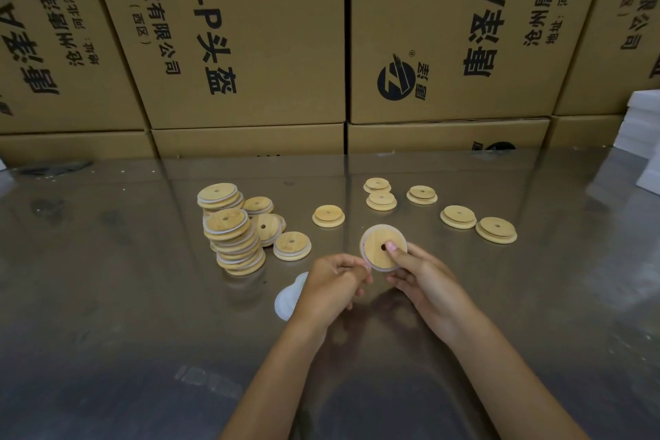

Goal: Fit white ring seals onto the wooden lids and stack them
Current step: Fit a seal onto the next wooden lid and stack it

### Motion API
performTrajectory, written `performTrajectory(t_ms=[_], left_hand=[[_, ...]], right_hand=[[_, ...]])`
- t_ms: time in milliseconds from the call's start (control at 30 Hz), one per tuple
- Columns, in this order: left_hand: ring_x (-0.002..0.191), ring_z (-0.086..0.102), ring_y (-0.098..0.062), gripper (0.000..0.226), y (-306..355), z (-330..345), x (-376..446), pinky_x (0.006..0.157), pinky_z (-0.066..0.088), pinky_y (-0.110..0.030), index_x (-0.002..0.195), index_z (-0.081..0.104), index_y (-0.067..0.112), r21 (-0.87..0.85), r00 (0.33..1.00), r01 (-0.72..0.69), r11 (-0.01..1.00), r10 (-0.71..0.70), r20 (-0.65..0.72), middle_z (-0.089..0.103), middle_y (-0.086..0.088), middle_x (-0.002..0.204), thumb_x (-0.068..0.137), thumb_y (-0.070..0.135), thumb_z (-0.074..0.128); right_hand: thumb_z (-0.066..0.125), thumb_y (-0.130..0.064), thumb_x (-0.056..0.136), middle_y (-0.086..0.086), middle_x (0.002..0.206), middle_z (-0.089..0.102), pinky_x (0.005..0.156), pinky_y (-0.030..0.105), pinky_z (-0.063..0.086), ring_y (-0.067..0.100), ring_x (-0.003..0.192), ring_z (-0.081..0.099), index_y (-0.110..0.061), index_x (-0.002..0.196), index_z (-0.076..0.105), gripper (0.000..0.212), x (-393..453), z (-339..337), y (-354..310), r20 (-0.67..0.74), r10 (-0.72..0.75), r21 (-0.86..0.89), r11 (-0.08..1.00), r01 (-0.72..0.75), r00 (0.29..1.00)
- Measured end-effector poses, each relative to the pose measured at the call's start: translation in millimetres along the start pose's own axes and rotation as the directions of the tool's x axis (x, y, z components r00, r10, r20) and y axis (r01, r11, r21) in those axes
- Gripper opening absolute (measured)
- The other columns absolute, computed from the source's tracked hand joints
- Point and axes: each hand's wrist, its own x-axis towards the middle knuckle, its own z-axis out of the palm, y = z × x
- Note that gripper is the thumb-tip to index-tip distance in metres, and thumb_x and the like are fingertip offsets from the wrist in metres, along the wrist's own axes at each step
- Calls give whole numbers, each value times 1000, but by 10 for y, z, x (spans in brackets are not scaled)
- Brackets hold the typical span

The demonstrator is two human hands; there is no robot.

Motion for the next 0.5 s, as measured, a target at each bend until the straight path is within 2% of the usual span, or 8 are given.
performTrajectory(t_ms=[133, 200, 267, 400, 500], left_hand=[[47, 50, -4, 11, 5, 100, -63, 44, 39, -19, 86, 70, 10, 121, 998, -45, 992, 38, 56, 65, 2, 65, 88, 14, 61], [54, 53, -2, 4, -18, 123, -65, 54, 43, -20, 84, 66, 17, 304, 987, -140, 942, 158, -35, 64, 5, 68, 84, 20, 65], [66, 54, -3, 17, -40, 115, -65, 59, 40, -14, 87, 55, 23, 452, 948, -201, 869, 289, -133, 60, 9, 77, 80, 27, 70], [91, 49, 2, 48, -71, 70, -27, 70, 36, -8, 107, 43, 27, 444, 891, -330, 833, 431, -145, 48, 18, 101, 74, 32, 78], [96, 51, 6, 53, -87, 59, 5, 74, 37, -5, 114, 44, 28, 368, 886, -398, 840, 456, -82, 54, 17, 104, 75, 25, 80]], right_hand=[[64, -19, 94, 9, 89, 74, 73, 23, 52, 14, 74, 66, -6, 107, 71, 21, -1, 2, 9, 13, 1, 34, 999, -2, 1000], [65, -16, 93, 11, 91, 75, 71, 22, 55, 14, 75, 69, -4, 105, 70, 18, 5, 0, 23, -5, 8, 54, 999, -8, 1000], [65, -13, 92, 12, 89, 75, 70, 23, 55, 15, 75, 70, -2, 104, 69, 16, 18, -2, 34, -27, 14, 64, 998, -12, 1000], [61, -12, 94, 14, 85, 69, 75, 29, 56, 16, 69, 65, 2, 106, 70, 20, 22, 21, 42, 6, 4, 0, 1000, -4, 1000], [59, -18, 96, 8, 79, 61, 73, 28, 51, 14, 68, 60, -5, 103, 73, 20, -2, 51, 39, 72, -3, -86, 996, 9, 997]])
